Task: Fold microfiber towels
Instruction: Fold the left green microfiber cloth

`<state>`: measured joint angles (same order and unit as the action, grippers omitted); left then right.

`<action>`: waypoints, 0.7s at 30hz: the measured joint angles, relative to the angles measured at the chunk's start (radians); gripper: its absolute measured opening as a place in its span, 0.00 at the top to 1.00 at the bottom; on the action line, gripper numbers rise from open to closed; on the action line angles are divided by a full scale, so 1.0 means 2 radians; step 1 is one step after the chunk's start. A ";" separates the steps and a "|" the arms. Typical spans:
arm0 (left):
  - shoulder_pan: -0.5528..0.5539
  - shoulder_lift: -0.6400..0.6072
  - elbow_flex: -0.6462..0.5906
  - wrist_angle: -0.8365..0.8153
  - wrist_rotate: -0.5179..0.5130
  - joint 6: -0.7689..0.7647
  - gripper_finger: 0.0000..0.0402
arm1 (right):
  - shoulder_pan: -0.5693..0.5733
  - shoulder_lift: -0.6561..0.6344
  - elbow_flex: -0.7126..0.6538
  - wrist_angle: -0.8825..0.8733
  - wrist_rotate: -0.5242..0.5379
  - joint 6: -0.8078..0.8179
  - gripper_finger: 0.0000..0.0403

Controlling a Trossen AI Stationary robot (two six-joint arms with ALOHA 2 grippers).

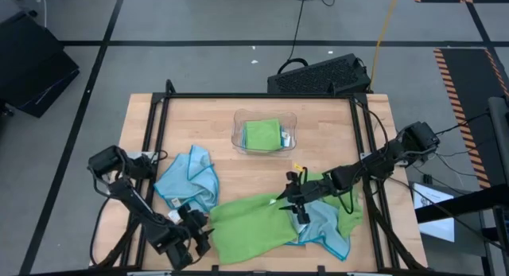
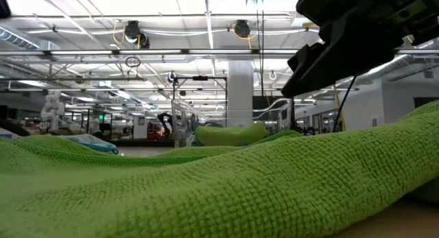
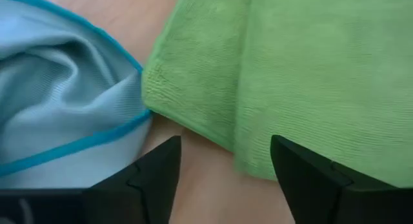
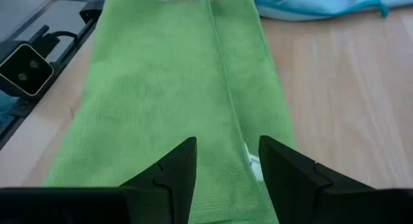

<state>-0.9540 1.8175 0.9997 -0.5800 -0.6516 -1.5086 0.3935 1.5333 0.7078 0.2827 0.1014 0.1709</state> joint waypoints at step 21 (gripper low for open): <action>0.008 0.000 -0.027 0.042 0.007 0.072 0.99 | -0.021 0.000 0.000 -0.006 -0.017 -0.018 0.58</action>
<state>-0.9382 1.8175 0.9463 -0.4965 -0.6376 -1.3655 0.3508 1.5337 0.7077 0.2702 0.0683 0.1351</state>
